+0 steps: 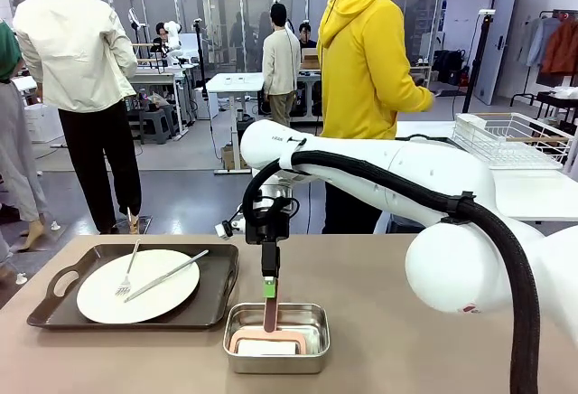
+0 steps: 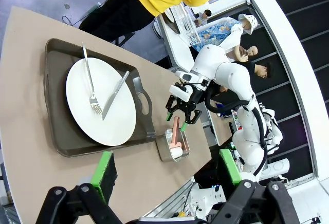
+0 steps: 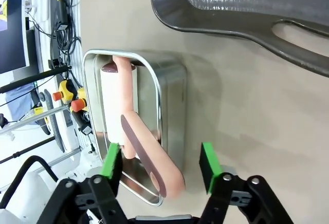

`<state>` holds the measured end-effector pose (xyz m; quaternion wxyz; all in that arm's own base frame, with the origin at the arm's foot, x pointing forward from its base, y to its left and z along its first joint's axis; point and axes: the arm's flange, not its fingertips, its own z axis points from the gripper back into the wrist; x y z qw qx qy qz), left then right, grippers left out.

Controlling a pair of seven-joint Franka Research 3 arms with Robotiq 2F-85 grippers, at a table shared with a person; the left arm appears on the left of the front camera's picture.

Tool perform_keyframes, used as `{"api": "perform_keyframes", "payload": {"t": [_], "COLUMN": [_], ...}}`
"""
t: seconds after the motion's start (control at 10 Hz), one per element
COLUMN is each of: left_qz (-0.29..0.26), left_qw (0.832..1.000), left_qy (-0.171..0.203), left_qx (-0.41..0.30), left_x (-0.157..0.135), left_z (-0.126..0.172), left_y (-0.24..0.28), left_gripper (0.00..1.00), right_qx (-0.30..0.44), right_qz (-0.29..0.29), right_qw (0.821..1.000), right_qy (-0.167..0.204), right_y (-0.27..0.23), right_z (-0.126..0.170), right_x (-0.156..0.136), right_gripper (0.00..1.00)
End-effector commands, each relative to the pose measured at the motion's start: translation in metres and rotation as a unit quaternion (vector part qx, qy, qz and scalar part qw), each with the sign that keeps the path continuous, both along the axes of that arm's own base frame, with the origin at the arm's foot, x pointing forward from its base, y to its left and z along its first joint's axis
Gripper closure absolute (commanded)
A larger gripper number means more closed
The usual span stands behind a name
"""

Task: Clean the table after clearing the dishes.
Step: When the left (or right) Handle tray is removed, use the left hand (or right hand) to clean the left (or right) side of the table with the Lint Roller.

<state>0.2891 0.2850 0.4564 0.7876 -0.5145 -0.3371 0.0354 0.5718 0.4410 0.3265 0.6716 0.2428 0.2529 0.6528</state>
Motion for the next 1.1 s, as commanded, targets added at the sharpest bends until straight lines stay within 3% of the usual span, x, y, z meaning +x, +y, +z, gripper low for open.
{"api": "perform_keyframes", "payload": {"t": [0.0, 0.1, 0.7, 1.0], "left_qz": [-0.001, -0.001, -0.001, -0.001], "left_qw": [1.0, 1.0, 1.0, 1.0], "left_qy": [-0.005, -0.005, -0.005, -0.005], "left_qx": [-0.004, -0.004, -0.004, -0.004], "left_x": [-0.003, -0.003, -0.003, -0.003], "left_z": [0.002, 0.002, 0.002, 0.002], "left_y": [0.001, 0.001, 0.001, 0.001], "left_gripper": [0.0, 0.0, 0.0, 0.0], "right_qx": [-0.008, -0.007, -0.015, -0.024], "right_qz": [-0.006, -0.004, -0.016, -0.069], "right_qw": [1.0, 1.0, 1.0, 0.995], "right_qy": [0.004, 0.003, -0.009, -0.074], "right_y": [0.013, 0.013, 0.005, -0.011], "right_z": [0.012, 0.013, 0.03, 0.078], "right_x": [0.014, 0.013, 0.004, -0.027], "right_gripper": [0.95, 1.0, 1.0, 1.0]}}
